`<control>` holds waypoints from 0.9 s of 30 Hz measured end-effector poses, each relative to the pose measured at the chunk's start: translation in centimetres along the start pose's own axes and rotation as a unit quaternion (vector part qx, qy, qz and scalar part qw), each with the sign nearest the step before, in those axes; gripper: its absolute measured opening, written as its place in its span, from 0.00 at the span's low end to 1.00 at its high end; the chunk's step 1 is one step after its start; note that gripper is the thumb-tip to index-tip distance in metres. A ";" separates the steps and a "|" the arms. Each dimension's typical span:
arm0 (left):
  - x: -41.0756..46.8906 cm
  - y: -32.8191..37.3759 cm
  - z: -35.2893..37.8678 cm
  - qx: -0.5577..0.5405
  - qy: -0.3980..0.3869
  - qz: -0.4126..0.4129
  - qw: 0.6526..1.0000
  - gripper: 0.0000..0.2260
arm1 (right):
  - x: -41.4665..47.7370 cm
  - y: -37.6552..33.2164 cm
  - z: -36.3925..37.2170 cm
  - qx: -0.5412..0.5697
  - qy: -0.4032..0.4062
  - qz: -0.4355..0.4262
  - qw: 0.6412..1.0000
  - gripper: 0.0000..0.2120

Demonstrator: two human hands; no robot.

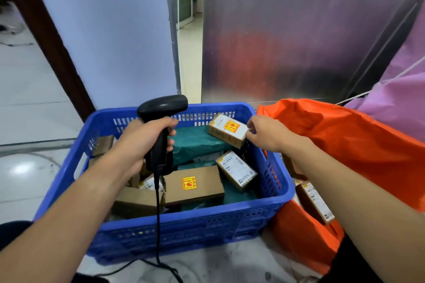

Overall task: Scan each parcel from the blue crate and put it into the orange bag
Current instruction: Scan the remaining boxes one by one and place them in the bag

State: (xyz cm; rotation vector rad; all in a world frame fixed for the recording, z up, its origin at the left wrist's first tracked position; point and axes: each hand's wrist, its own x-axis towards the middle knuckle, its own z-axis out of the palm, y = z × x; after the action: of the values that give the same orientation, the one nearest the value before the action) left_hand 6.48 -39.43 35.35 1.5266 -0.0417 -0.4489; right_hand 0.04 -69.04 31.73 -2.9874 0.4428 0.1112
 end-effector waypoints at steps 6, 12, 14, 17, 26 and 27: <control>1.4 -0.8 0.1 -0.009 0.008 -0.023 1.000 0.06 | 2.4 1.4 2.2 0.006 -0.040 0.020 0.999 0.16; 2.1 -2.3 0.1 -0.013 -0.002 -0.041 0.999 0.05 | 3.5 2.3 5.6 0.030 -0.050 0.024 0.998 0.19; 2.4 -2.9 0.0 -0.007 -0.014 -0.052 0.999 0.05 | 3.9 2.5 5.9 0.043 -0.032 0.031 0.998 0.23; 3.0 -3.4 0.3 0.004 -0.016 -0.055 0.998 0.05 | 4.9 2.7 6.1 0.067 -0.014 0.041 0.997 0.27; 4.1 -3.6 1.6 0.021 -0.027 -0.058 0.998 0.06 | 6.6 2.3 8.0 0.104 -0.040 0.062 0.992 0.34; 4.2 -3.5 1.7 0.021 -0.026 -0.057 0.998 0.07 | 6.9 2.1 8.5 0.109 -0.041 0.062 0.991 0.35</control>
State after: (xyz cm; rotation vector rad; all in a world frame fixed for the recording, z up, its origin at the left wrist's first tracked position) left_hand 8.92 -42.25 30.98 1.5636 -0.0050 -0.5809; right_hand 5.51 -71.93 22.50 -2.7302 0.5895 0.1831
